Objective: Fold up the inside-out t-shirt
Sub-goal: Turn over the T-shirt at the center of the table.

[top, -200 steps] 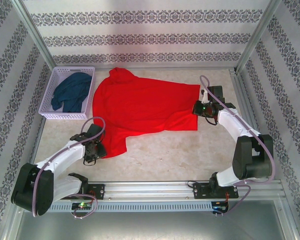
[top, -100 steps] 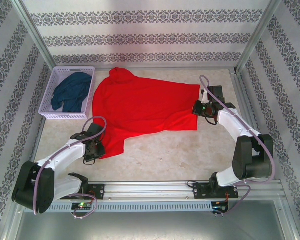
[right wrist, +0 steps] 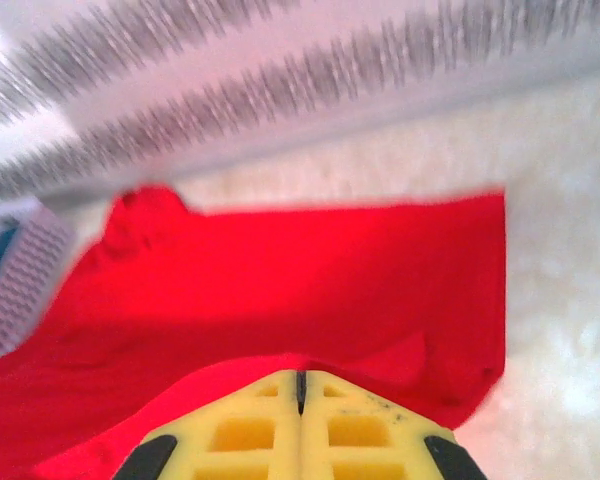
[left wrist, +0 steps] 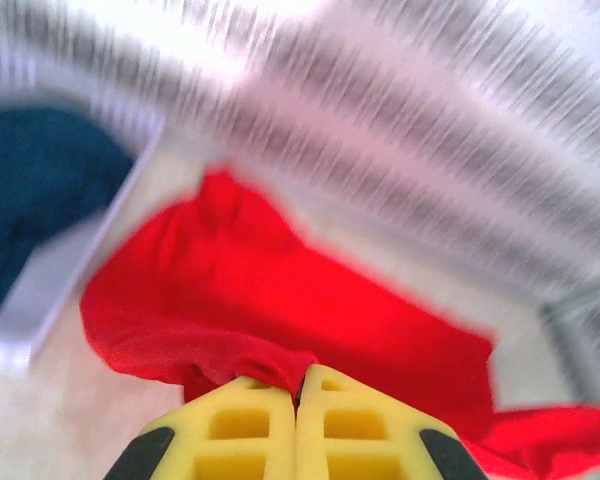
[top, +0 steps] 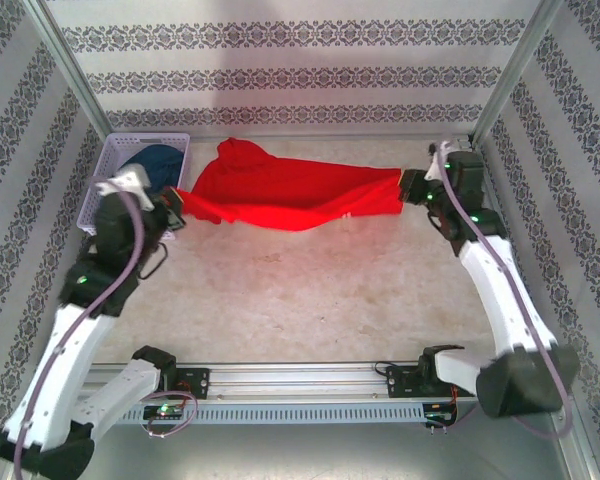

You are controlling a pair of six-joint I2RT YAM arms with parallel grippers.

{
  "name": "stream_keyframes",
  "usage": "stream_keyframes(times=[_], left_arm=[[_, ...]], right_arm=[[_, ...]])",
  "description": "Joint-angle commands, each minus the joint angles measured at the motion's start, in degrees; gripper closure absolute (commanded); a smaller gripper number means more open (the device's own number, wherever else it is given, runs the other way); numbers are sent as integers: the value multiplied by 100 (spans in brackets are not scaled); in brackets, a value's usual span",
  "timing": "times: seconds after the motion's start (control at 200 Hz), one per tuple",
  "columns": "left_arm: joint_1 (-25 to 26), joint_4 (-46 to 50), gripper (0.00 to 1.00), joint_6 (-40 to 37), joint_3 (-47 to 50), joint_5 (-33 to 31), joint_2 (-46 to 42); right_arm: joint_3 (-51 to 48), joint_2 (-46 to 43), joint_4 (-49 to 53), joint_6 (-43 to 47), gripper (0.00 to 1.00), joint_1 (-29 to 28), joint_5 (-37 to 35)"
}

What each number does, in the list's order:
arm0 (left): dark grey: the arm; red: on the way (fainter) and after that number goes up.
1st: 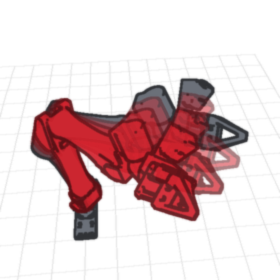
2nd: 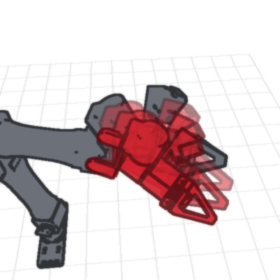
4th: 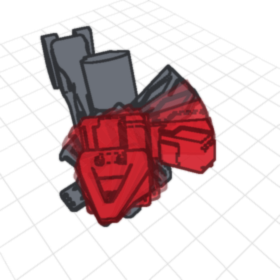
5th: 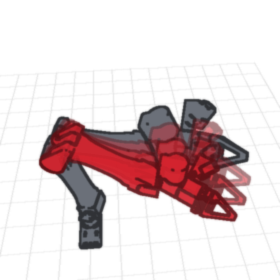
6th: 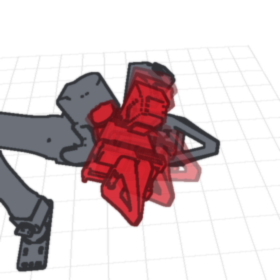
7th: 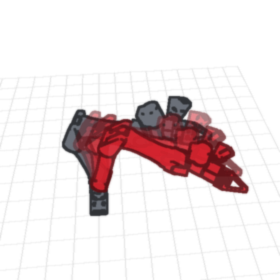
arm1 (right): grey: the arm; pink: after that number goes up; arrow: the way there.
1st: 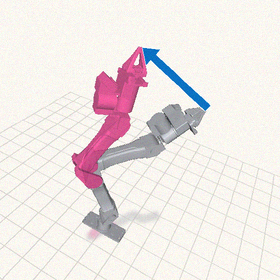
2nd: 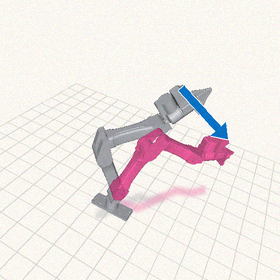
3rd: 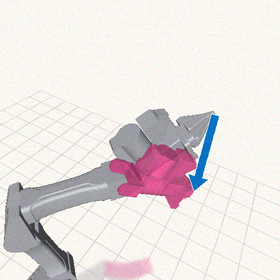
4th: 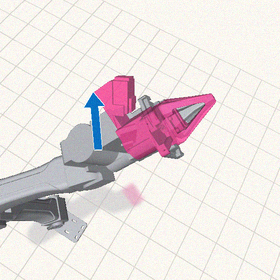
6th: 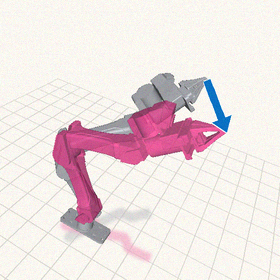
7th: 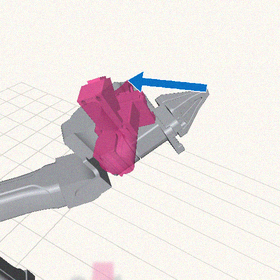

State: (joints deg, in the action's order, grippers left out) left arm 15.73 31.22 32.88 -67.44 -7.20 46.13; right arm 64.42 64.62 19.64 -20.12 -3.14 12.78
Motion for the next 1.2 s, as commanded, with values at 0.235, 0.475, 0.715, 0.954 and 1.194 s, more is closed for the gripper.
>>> stream_keyframes(times=[0.235, 0.475, 0.715, 0.954, 1.194], left_arm=[[-61, 948, 100, -1777, -3775, -596, 42], [-60, 1693, 100, -2678, -6348, -1107, 2168], [-116, 1399, 100, -3222, -7548, -1127, 4141], [-677, 1018, 100, -3058, -7846, -525, 6334], [-910, 587, 60, -2681, -9336, -52, 9311]], right_arm=[[2308, -2285, 1280, 601, 100, -2, -1014], [3507, -1845, 1541, 1241, 100, -1, -1745], [3338, -932, 847, 1819, 100, -2, -2282], [2568, 1016, -692, 1986, 100, 28, -2489], [3913, 4467, -839, 1465, 70, -1, -2379]])
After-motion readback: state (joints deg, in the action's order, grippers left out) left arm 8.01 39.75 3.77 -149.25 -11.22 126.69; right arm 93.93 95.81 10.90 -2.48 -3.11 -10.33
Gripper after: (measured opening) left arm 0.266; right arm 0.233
